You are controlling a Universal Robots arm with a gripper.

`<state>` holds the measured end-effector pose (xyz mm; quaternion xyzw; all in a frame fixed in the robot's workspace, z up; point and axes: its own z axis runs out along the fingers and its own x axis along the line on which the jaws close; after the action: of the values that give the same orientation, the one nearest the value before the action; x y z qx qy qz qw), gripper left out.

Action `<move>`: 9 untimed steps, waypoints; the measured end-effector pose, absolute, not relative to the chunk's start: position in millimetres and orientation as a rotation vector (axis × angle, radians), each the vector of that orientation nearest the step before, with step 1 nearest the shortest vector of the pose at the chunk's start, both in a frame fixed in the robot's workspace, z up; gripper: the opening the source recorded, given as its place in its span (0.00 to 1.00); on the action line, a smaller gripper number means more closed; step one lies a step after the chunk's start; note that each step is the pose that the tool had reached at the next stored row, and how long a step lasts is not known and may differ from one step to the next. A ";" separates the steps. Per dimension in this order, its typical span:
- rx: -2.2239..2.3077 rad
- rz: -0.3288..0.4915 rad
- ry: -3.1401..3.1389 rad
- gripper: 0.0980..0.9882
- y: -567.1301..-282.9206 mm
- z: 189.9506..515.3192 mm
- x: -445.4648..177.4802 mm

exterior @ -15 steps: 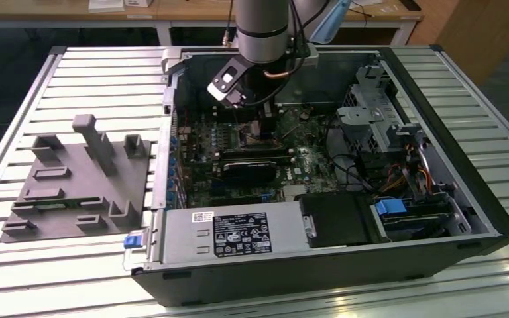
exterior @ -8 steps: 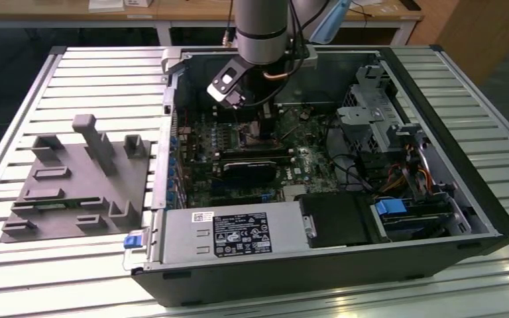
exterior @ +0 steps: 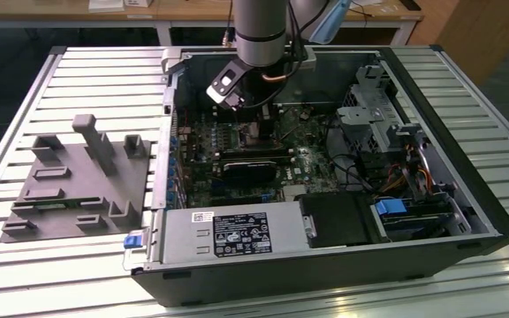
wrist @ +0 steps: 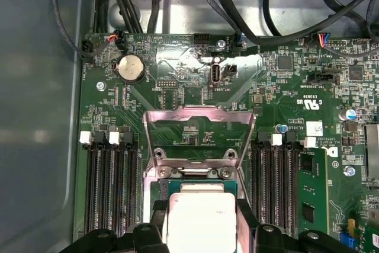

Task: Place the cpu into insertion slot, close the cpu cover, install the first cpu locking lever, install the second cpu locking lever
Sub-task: 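Place the cpu into insertion slot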

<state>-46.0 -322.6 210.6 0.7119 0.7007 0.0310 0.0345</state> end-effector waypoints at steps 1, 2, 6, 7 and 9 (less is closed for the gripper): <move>2.192 0.095 2.151 0.49 -322.5 210.2 -46.1; 2.195 0.095 2.148 0.49 -322.4 209.7 -46.2; 2.204 0.095 2.138 0.49 -322.0 207.7 -46.9; 2.206 0.094 2.136 0.49 -321.8 207.2 -47.2; 2.207 0.094 2.135 0.49 -321.3 206.1 -47.8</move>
<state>-47.8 -321.3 206.1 0.7180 0.6945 0.0307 0.0348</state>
